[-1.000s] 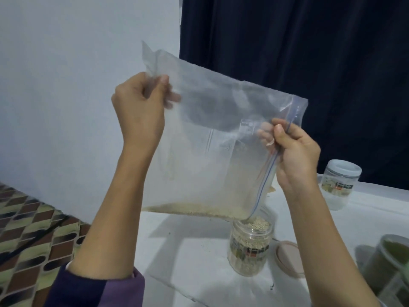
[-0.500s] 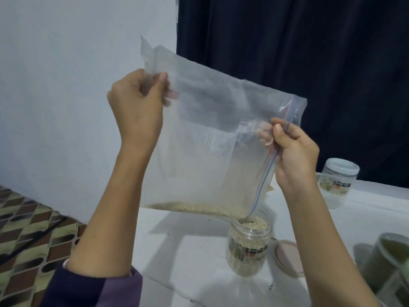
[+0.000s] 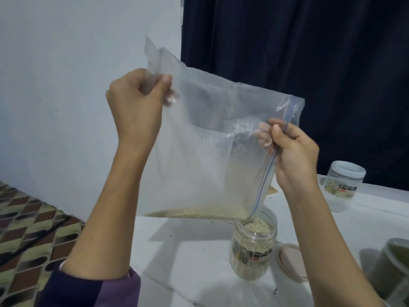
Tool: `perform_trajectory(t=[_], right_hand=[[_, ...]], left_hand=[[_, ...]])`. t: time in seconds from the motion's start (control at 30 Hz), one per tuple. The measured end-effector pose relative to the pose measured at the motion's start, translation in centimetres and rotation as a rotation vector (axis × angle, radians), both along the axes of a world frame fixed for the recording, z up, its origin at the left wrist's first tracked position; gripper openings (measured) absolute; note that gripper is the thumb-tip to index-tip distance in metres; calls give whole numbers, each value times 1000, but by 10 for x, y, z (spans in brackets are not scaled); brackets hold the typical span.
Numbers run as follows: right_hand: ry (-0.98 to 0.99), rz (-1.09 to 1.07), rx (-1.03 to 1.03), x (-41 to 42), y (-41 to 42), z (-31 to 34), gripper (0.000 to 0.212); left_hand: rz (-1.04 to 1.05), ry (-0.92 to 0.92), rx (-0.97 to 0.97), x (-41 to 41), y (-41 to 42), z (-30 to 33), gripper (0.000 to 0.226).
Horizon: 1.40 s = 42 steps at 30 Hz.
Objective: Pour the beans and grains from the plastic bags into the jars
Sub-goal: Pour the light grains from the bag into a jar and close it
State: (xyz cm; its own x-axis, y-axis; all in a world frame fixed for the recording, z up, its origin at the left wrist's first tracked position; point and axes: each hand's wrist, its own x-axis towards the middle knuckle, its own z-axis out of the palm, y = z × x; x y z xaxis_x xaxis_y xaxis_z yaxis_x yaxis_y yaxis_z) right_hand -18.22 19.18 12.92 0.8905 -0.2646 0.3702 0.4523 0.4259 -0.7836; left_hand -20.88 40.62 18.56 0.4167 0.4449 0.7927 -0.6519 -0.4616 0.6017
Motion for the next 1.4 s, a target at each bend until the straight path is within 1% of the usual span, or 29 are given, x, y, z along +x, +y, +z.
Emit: perform_trajectory(t=[0.07, 0.17, 0.27, 0.4, 0.53, 0.7, 0.83, 0.97, 1.1, 1.2, 1.3, 1.4], right_hand=[[-5, 6, -23, 0, 1, 0, 14], [-12, -21, -15, 1, -1, 2, 14], [-7, 22, -60, -1, 4, 1, 14], [3, 9, -57, 0, 4, 1, 14], [10, 9, -72, 0, 2, 2, 14], [4, 33, -123, -2, 11, 2, 14], [15, 3, -65, 0, 5, 3, 14], [25, 38, -92, -1, 9, 0, 13], [33, 4, -24, 0, 2, 2, 13], [35, 32, -60, -1, 6, -1, 14], [30, 6, 0, -1, 3, 2, 14], [27, 28, -8, -2, 3, 0, 14]], left_hand=[[2, -19, -17, 2, 2, 1, 21], [5, 4, -12, 5, 4, -2, 23], [-6, 6, -24, 5, 3, -3, 21], [-8, 34, 16, 4, 1, -3, 19], [13, 13, -48, 6, 11, -5, 20], [-5, 65, 10, 7, 3, -11, 21], [-3, 30, -41, 9, 14, -5, 20], [-30, 68, 32, 6, 0, -9, 21], [-16, 51, -20, 9, 8, -7, 18], [-14, 67, 27, 9, 4, -6, 22], [5, 32, -4, 10, 7, 0, 28], [-16, 61, 26, 9, 1, 2, 22]])
